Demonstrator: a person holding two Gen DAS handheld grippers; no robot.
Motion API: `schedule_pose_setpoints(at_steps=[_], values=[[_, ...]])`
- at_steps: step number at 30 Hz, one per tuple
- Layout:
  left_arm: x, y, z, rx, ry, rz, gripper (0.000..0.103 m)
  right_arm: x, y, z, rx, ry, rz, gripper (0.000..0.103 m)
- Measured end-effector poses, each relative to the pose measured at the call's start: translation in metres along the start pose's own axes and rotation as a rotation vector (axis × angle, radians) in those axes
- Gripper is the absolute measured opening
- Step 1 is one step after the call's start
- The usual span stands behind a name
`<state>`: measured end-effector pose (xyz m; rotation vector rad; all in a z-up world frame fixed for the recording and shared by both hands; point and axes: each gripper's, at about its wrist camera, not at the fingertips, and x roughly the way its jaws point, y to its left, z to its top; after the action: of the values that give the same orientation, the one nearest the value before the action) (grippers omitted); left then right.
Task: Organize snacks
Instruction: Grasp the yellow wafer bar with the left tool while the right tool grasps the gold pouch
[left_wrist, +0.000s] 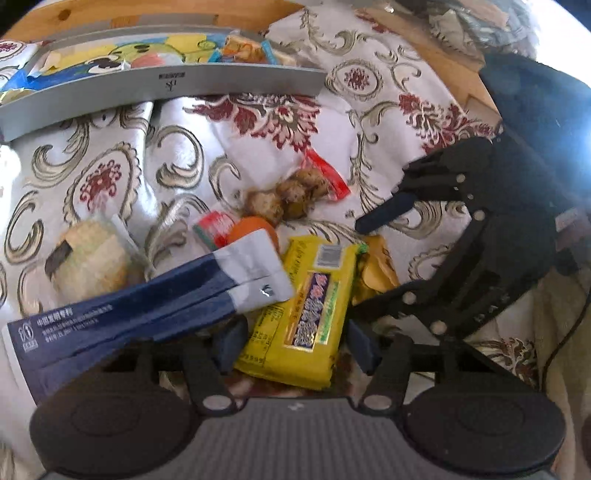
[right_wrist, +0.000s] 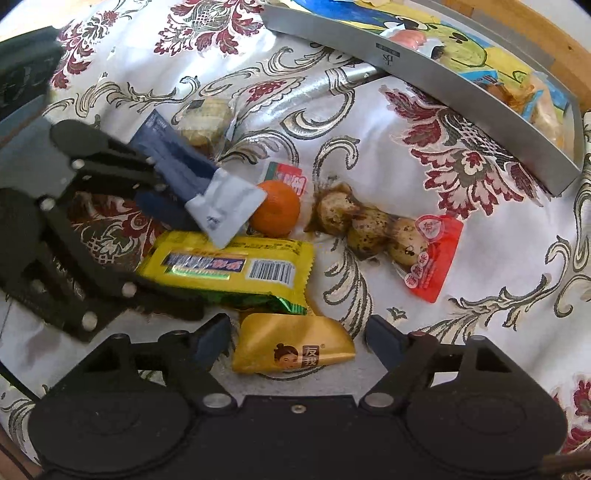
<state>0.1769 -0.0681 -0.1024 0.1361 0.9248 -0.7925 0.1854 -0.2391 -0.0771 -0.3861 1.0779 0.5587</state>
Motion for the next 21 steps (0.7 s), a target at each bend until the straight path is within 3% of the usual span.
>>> schedule_pose_setpoints(at_steps=[5,13,21], values=[[-0.009,-0.020,-0.008,-0.036,0.027,0.028,0.063,-0.002,0.002,-0.001,-0.008,-0.001,-0.004,0.079],[-0.031,-0.024,-0.026,-0.146,-0.006,0.036,0.062,-0.007,0.013,-0.004,-0.054,-0.008,0.042,0.077],[-0.026,-0.034,-0.021,-0.087,-0.013,0.094,0.072,-0.007,0.016,-0.005,-0.060,-0.012,0.008,0.082]])
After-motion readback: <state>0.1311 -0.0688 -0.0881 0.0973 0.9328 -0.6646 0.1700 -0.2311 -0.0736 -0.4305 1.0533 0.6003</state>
